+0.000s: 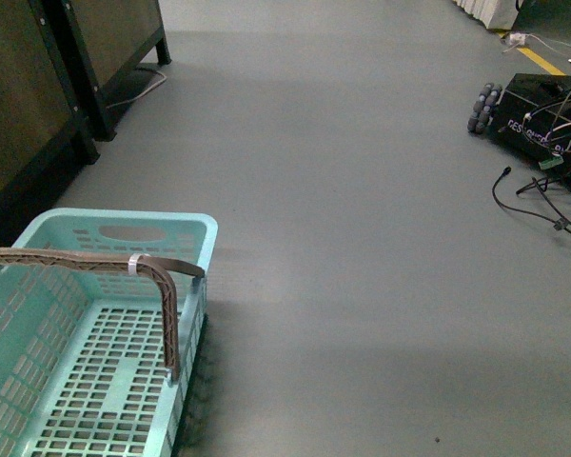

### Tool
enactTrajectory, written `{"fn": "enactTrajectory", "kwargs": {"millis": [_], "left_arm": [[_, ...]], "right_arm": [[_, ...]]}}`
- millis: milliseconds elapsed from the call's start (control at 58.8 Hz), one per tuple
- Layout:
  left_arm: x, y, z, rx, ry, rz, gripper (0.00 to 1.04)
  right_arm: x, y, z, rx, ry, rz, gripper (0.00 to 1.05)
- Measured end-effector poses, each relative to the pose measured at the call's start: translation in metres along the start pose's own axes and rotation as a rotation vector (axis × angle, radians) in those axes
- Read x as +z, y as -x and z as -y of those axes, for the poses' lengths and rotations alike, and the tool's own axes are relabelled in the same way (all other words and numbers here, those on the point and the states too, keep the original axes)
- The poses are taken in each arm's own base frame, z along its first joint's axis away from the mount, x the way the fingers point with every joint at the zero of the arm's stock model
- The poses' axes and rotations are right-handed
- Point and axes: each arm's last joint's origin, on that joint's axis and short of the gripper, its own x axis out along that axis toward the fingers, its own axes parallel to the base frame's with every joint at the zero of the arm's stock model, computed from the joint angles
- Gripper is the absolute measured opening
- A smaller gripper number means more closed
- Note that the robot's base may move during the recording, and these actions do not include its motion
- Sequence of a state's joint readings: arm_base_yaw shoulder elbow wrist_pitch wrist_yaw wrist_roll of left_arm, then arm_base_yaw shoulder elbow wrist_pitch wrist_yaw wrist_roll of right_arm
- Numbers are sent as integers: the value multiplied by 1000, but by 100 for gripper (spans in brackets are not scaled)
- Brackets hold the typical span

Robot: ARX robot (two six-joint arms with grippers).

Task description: Pick lemon and mango into basket

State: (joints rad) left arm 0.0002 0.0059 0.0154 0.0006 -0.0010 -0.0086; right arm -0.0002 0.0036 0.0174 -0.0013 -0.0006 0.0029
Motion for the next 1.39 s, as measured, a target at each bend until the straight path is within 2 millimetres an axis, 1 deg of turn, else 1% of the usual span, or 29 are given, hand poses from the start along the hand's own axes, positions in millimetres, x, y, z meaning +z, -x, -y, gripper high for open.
{"fn": "enactTrajectory", "kwargs": {"millis": [459,476,510,527,561,612,680,697,731,799,884,952,1071,1173,1275,1394], "left_arm": [[0,0,0,5,0,-3,98],[-1,0,0,42,20,-46,98],[-1,0,1,145,68,-197,98],[0,-1,1,173,91,-233,98],[0,-2,1,274,130,-370,98],[-4,-5,0,319,224,-486,98],[-8,-9,-2,336,396,-547,98],[-9,-11,-4,348,478,-559,98],[-10,-15,-6,365,583,-564,98],[-13,-21,-12,399,726,-570,98],[-21,-34,-22,477,876,-569,98],[-31,-49,-29,533,974,-567,98],[-42,-73,-30,528,1035,-592,98],[-43,-103,-29,495,1071,-582,98],[-48,-138,-30,505,1109,-584,98],[-54,-168,-29,511,1147,-590,98]], "right_arm": [[0,0,0,0,0,0,96],[0,0,0,0,0,0,96],[0,0,0,0,0,0,96],[0,0,0,-1,0,0,96],[0,0,0,0,0,0,96],[0,0,0,0,0,-1,96],[0,0,0,-1,0,0,96],[0,0,0,0,0,0,96],[0,0,0,-1,0,0,96],[0,0,0,0,0,0,96],[0,0,0,0,0,0,96],[0,0,0,0,0,0,96],[0,0,0,0,0,0,96],[0,0,0,0,0,0,96],[0,0,0,0,0,0,96],[0,0,0,0,0,0,96]]}}
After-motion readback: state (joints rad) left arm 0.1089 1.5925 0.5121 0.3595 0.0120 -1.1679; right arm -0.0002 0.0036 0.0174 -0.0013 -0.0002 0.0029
